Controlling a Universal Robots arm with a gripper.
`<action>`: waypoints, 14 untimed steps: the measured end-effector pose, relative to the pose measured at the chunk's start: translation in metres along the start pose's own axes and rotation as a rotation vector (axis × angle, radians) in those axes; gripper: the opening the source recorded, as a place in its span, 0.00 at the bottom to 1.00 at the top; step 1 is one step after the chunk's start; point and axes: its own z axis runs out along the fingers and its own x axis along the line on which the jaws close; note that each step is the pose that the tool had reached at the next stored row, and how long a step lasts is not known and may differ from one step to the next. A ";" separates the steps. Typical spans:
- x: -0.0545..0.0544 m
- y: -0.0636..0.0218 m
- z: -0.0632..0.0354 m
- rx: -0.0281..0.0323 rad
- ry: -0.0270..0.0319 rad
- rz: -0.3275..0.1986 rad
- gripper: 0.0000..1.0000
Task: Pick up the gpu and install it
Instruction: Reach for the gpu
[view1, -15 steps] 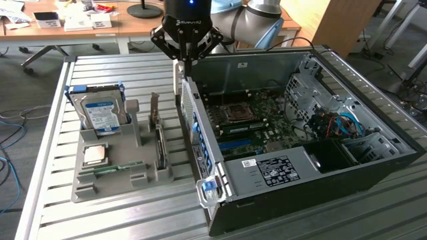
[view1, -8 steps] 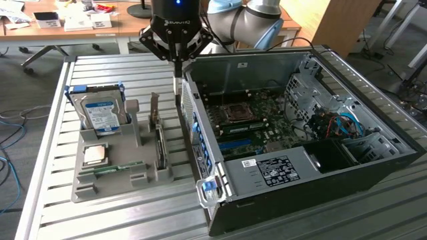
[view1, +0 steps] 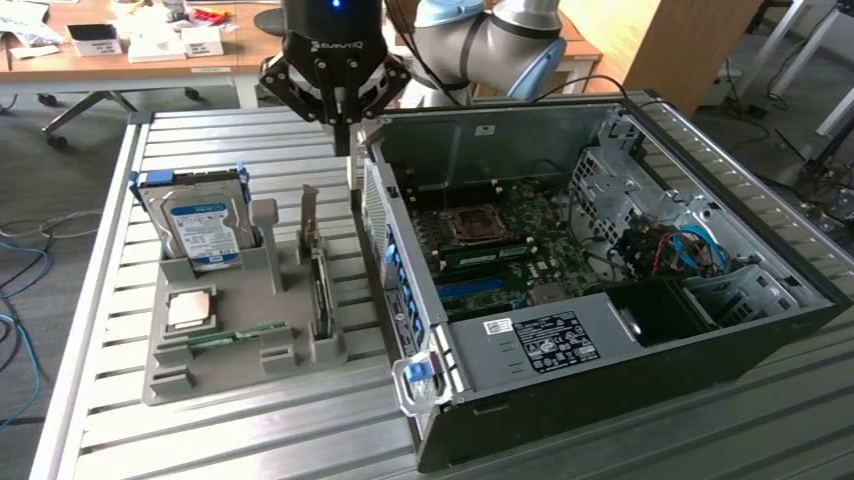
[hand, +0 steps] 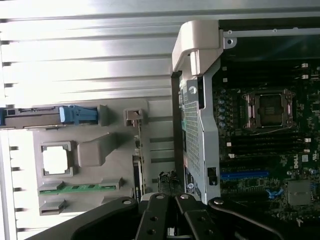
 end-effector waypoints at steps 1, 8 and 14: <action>0.002 -0.0001 0.0000 0.0000 0.0000 0.000 0.11; 0.012 -0.0009 -0.0002 0.0000 -0.0001 0.000 0.11; 0.018 -0.0013 -0.0003 0.0000 0.0000 0.000 0.11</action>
